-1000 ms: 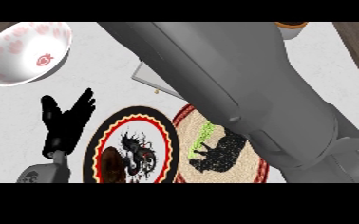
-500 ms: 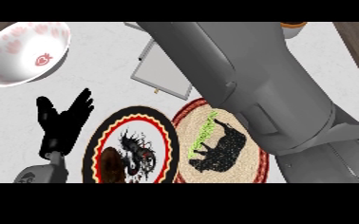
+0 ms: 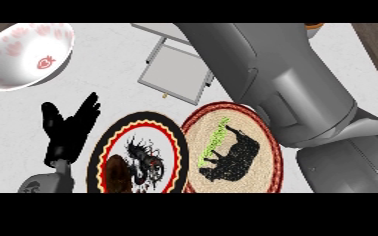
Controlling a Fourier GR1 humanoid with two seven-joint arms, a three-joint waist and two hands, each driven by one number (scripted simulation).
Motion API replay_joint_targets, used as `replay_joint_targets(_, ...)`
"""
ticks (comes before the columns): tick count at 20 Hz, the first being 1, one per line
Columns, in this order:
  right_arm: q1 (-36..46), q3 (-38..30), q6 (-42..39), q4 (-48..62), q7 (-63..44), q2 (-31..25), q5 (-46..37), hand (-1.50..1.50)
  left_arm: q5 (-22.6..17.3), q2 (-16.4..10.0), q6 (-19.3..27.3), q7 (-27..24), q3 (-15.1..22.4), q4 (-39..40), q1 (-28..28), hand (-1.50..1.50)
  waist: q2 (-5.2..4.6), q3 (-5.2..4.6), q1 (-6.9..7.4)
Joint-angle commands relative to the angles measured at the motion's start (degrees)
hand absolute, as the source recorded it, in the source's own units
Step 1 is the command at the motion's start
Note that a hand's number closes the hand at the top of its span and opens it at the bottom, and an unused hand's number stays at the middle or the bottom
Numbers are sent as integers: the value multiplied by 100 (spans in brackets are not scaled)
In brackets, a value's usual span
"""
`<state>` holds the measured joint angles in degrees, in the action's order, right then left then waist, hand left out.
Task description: Pick the cupcake from the placemat and place it in the tiered shelf
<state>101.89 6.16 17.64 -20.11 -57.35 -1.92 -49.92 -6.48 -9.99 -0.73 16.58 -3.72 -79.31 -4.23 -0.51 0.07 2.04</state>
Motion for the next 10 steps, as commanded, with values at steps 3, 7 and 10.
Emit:
replay_joint_targets(3, -208, -131, 407, 201, 270, -4, -60, 150, -92, -52, -201, -55, -61, 190, 176, 0, -12, -18, -5)
replay_joint_targets(7, -87, -298, 162, 95, 463, -78, 64, 150, 68, 72, 39, 217, 80, -35, 40, 0, 16, -13, -53)
replay_joint_targets(10, -18, -291, 541, 319, 159, 172, -75, 150, -31, 15, 1, 187, -75, 86, 24, 0, -9, -18, 0)
